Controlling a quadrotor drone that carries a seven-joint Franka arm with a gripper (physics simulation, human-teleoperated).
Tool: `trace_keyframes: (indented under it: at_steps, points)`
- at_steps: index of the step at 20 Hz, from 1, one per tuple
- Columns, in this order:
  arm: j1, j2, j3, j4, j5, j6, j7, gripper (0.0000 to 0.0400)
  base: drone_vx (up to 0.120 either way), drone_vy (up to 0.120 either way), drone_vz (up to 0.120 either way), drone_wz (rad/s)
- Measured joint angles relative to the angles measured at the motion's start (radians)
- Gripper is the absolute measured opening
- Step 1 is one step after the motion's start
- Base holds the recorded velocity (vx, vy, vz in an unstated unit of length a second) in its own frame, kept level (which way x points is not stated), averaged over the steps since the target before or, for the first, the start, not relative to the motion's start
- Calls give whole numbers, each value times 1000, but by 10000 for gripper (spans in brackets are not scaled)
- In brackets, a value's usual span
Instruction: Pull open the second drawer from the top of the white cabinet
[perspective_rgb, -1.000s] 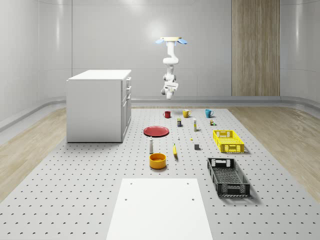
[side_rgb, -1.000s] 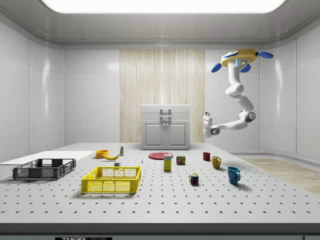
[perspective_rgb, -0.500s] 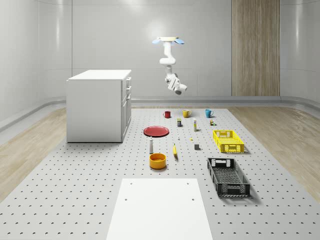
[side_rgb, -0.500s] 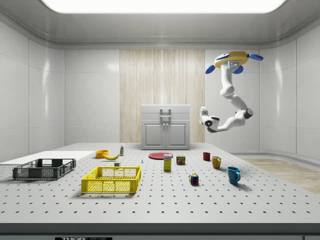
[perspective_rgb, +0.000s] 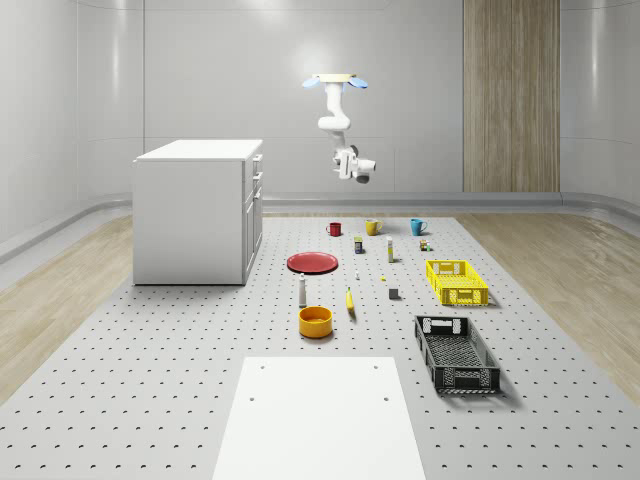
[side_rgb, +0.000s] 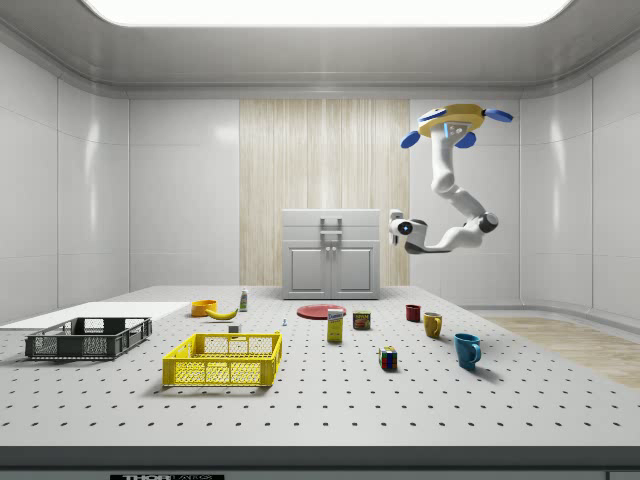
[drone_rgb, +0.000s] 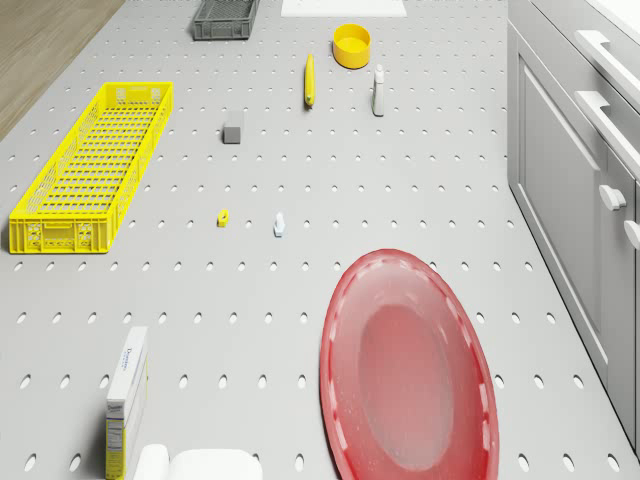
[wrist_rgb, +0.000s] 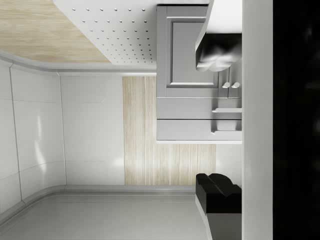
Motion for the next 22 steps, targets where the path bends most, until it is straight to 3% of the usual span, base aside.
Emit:
trace_keyframes:
  at_steps: [20, 22]
  points:
    - [140, -96, -85, -32, -31, 101, 43, 300, 120, 0, 0, 0]
    - [151, -106, -90, -33, -37, 111, 48, 300, 120, 0, -100, 0]
